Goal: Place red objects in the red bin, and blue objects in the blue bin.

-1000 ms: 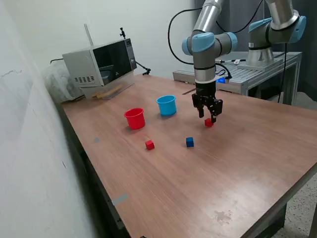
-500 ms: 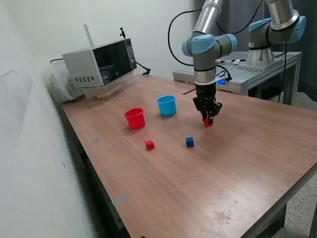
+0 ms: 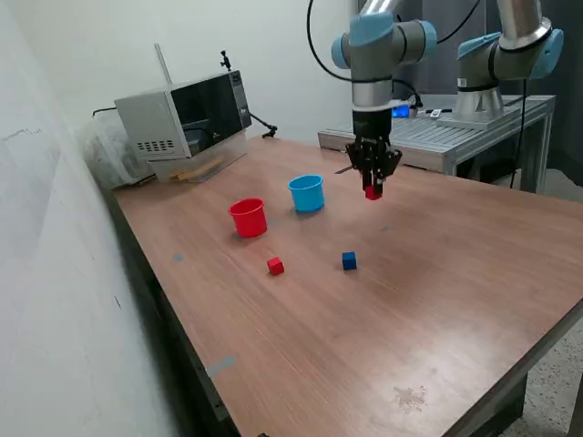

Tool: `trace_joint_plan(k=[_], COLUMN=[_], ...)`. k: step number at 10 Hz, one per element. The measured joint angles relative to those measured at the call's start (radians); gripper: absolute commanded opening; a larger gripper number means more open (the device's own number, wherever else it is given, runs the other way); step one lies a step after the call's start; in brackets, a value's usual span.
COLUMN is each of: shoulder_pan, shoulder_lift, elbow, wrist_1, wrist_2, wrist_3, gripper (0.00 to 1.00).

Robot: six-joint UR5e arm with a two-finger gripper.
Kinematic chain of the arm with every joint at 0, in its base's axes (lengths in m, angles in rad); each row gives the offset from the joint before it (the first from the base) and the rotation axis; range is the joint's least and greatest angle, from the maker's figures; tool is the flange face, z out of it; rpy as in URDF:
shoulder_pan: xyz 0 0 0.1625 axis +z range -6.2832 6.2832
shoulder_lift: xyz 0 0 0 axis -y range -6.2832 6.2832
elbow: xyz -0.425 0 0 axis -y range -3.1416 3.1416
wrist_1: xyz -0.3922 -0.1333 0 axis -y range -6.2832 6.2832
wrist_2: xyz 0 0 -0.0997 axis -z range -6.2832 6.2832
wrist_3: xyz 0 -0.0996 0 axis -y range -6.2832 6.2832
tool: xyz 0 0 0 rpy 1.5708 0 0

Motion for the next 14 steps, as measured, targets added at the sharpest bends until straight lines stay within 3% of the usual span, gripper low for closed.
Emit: trace_joint_plan(k=[4,9,14], shoulder_pan=[-0.044,-0.250,-0.286], shoulder_lift=[-0.071,0.077,0.170], elbow=[-0.118,-0.305,-0.374], wrist_1=[0.075,0.084,0.077], wrist_2=[-0.003,-0.002,0.000], wrist_3=[-0.025,-0.028,-0.028], gripper=[0.00,0.00,0.00])
